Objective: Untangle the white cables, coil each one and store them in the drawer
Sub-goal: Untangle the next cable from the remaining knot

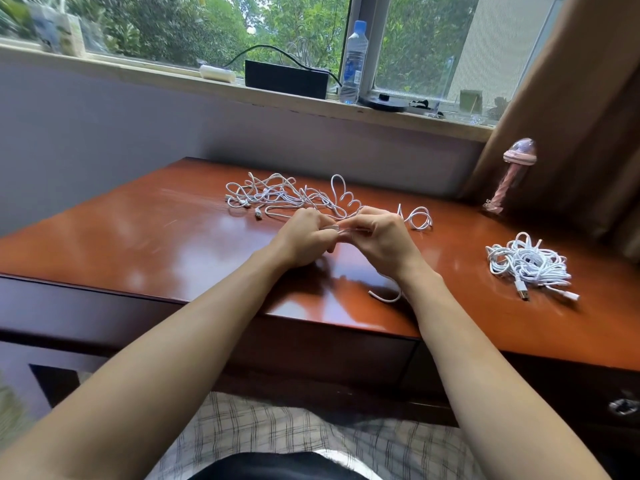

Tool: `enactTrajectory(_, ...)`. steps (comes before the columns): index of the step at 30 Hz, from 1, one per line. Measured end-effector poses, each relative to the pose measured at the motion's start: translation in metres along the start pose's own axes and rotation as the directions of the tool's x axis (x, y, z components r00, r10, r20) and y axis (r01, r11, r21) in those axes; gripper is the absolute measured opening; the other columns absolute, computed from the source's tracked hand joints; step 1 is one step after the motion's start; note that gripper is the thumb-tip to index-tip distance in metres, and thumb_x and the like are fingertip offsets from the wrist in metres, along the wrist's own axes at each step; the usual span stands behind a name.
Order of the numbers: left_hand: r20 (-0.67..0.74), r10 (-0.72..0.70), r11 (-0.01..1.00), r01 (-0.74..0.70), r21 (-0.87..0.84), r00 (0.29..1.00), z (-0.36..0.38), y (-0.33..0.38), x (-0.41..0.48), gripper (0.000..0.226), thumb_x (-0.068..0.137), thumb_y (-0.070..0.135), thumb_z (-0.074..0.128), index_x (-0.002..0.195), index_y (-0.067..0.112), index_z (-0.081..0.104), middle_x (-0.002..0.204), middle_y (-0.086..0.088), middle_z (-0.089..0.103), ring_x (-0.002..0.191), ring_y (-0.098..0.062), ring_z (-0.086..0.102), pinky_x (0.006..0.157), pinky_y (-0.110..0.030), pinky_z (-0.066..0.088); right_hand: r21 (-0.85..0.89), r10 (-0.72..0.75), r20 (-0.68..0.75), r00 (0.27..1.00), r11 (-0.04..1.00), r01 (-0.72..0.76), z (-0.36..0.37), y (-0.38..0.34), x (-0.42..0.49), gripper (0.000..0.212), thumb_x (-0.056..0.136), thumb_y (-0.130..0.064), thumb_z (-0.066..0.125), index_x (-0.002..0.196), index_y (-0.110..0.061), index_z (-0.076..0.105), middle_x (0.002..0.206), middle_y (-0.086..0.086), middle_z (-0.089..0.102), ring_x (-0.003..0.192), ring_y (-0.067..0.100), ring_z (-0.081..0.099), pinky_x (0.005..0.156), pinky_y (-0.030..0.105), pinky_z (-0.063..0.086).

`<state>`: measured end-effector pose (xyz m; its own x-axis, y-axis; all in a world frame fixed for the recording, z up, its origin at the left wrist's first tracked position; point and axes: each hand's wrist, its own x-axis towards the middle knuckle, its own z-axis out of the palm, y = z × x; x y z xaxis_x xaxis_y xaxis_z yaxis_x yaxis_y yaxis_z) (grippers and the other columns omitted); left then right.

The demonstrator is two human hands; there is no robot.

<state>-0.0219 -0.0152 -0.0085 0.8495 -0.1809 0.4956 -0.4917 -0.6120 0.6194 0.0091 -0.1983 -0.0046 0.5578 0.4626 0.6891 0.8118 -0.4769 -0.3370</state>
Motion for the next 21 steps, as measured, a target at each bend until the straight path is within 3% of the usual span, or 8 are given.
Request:
enactTrajectory(2, -0.005, -0.001, 0.999, 0.001, -0.033, 1.0, -0.0005, -0.0005, -0.0005, 0.034, 0.069, 0.039, 0.053, 0.054, 0.011, 0.066, 0.046, 0.002, 0.055, 0.048, -0.009, 0.05, 0.053, -0.03, 0.038, -0.007, -0.004, -0.01, 1.0, 1.0, 0.003, 0.0007, -0.001, -0.001, 0.019, 0.082, -0.019, 0.083, 0.101, -0.016, 0.081, 0.085, 0.003, 0.071, 0.076, 0.019, 0.068, 0.073, 0.034, 0.054)
enactTrajectory(5, -0.046, -0.013, 0.997, 0.009, -0.08, 0.999, -0.0001, -0.0013, -0.0002, 0.027, 0.071, 0.027, 0.054, 0.056, 0.008, 0.065, 0.052, -0.009, 0.061, 0.051, -0.017, 0.053, 0.054, -0.033, 0.041, 0.024, 0.024, 0.003, 1.0, 0.999, -0.024, 0.0001, -0.0033, -0.0015, 0.02, 0.084, -0.017, 0.081, 0.103, -0.012, 0.08, 0.086, 0.004, 0.071, 0.075, 0.017, 0.068, 0.073, 0.029, 0.055)
enactTrajectory(7, -0.096, -0.024, 0.991, 0.01, -0.136, 0.995, 0.0019, 0.0007, 0.0003, 0.025, 0.069, 0.022, 0.053, 0.057, 0.001, 0.06, 0.053, -0.015, 0.058, 0.05, -0.015, 0.046, 0.052, -0.034, 0.038, 0.041, 0.051, 0.01, 0.999, 0.998, -0.051, -0.0008, -0.0032, -0.0018, 0.021, 0.083, -0.017, 0.08, 0.103, -0.011, 0.079, 0.085, 0.005, 0.069, 0.071, 0.018, 0.066, 0.071, 0.027, 0.054)
enactTrajectory(11, -0.168, -0.075, 0.962, 0.027, -0.271, 0.983, 0.0039, 0.0004, 0.0036, 0.01, 0.063, 0.018, 0.057, 0.068, 0.011, 0.062, 0.06, 0.004, 0.061, 0.057, -0.008, 0.052, 0.058, -0.029, 0.043, 0.085, 0.109, 0.006, 0.994, 0.99, -0.109, -0.0004, -0.0014, -0.0032, 0.019, 0.083, -0.017, 0.08, 0.101, -0.01, 0.079, 0.088, 0.006, 0.071, 0.078, 0.017, 0.07, 0.075, 0.028, 0.057)
enactTrajectory(14, -0.138, -0.096, 0.934, 0.041, -0.354, 0.986, 0.0043, -0.0012, 0.0046, 0.013, 0.063, 0.015, 0.061, 0.075, 0.016, 0.058, 0.071, 0.001, 0.067, 0.063, -0.012, 0.059, 0.062, -0.028, 0.047, 0.129, 0.178, 0.0, 0.984, 0.976, -0.177, -0.0005, 0.0001, -0.0036, 0.017, 0.084, -0.012, 0.081, 0.099, -0.006, 0.078, 0.084, -0.004, 0.071, 0.071, -0.005, 0.065, 0.073, 0.015, 0.051)
enactTrajectory(21, -0.112, -0.087, 0.93, 0.041, -0.365, 0.99, 0.0061, 0.0013, 0.0041, 0.023, 0.071, 0.015, 0.065, 0.092, 0.006, 0.067, 0.085, 0.002, 0.071, 0.076, -0.004, 0.064, 0.072, -0.019, 0.048, 0.181, 0.228, -0.029, 0.973, 0.959, -0.219, -0.0049, 0.0003, -0.0044, 0.013, 0.085, -0.006, 0.078, 0.097, -0.004, 0.078, 0.084, 0.005, 0.074, 0.07, -0.006, 0.062, 0.074, 0.013, 0.051)
